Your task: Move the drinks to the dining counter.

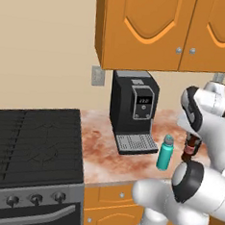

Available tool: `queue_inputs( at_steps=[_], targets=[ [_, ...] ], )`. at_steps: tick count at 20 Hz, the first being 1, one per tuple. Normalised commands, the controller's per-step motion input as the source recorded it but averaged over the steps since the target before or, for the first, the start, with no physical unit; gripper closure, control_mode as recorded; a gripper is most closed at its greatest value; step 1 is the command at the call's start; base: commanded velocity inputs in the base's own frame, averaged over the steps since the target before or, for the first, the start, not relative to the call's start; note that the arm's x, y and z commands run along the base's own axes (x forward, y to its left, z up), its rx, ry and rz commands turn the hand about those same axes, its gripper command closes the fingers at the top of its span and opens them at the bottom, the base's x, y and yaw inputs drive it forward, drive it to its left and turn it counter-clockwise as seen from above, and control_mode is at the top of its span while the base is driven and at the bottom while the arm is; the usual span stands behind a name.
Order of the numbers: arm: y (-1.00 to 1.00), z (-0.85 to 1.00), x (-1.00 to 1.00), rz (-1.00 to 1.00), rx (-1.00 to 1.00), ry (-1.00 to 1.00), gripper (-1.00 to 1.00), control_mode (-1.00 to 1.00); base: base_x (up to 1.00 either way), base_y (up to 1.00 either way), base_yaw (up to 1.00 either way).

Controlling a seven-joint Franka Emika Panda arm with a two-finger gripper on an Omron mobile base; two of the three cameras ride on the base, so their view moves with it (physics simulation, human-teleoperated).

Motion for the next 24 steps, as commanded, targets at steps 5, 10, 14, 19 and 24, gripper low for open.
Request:
queue_inputs(
  at_steps=[5, 10, 14, 19, 24],
  targets=[
    [-0.23, 0.63, -1.00, 0.00, 0.09, -0.13, 1.00, -1.00, 0.00, 0.00, 0.00],
    [-0.01, 0.51, -0.93, 0.07, 0.07, -0.16, 1.00, -1.00, 0.00, 0.00, 0.00],
    [0.15, 0.09, -0.71, 0.12, 0.01, -0.17, 1.00, -1.00, 0.00, 0.00, 0.00],
    [0.33, 0.00, -0.50, 0.12, -0.01, -0.12, 1.00, -1.00, 0.00, 0.00, 0.00],
    [0.12, 0.00, -0.14, 0.09, 0.00, -0.04, 1.00, -1.00, 0.00, 0.00, 0.00]
  ],
)
